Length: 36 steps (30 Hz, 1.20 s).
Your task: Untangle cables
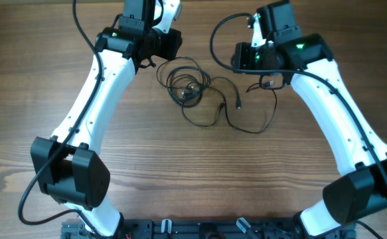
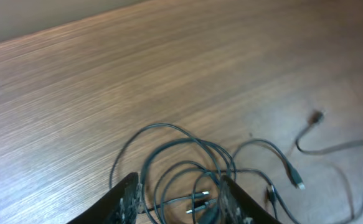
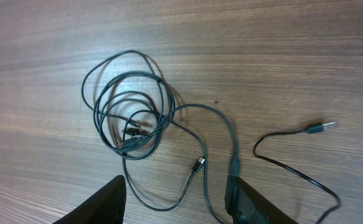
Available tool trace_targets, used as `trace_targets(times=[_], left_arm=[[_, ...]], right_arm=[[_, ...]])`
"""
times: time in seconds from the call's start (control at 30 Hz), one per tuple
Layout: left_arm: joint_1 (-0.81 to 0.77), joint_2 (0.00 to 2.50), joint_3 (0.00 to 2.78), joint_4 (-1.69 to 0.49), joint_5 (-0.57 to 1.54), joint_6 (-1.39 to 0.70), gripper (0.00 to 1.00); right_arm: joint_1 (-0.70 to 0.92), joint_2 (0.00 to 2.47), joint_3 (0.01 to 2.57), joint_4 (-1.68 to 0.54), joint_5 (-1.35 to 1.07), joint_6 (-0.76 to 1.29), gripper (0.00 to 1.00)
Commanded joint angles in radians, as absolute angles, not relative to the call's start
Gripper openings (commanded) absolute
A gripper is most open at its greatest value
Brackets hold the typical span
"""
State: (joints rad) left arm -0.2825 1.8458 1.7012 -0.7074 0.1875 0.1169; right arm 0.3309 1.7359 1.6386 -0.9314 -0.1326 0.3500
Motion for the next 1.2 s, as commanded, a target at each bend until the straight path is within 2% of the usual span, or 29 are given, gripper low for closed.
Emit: trace_targets(times=[0.0, 0.5, 0.9, 1.03, 1.17], left_arm=[[-0.283, 1.850, 1.715, -0.699, 0.079, 0.047, 0.42], [-0.188, 1.785, 1.715, -0.703, 0.066, 0.058, 0.42], [-0.030, 1.707, 1.715, -0.797, 0.639, 0.344, 0.45], [0.002, 1.707, 1.715, -0.812, 0.736, 0.387, 0.45], [0.003, 1.707, 1.715, -0.809, 0.736, 0.390, 0.47]], right_arm=[[0.360, 1.777, 1.628, -0.916, -0.120, 0.313, 0.54], [0.396, 1.880, 1.628, -0.872, -0.120, 0.373, 0.54], [0.425, 1.967, 1.627, -0.780, -0.072, 0.536, 0.54], [0.464, 2.003, 1.628, -0.755, -0.037, 0.602, 0.54], [0.504, 2.037, 1.627, -0.744, 0.027, 0.683, 0.54]])
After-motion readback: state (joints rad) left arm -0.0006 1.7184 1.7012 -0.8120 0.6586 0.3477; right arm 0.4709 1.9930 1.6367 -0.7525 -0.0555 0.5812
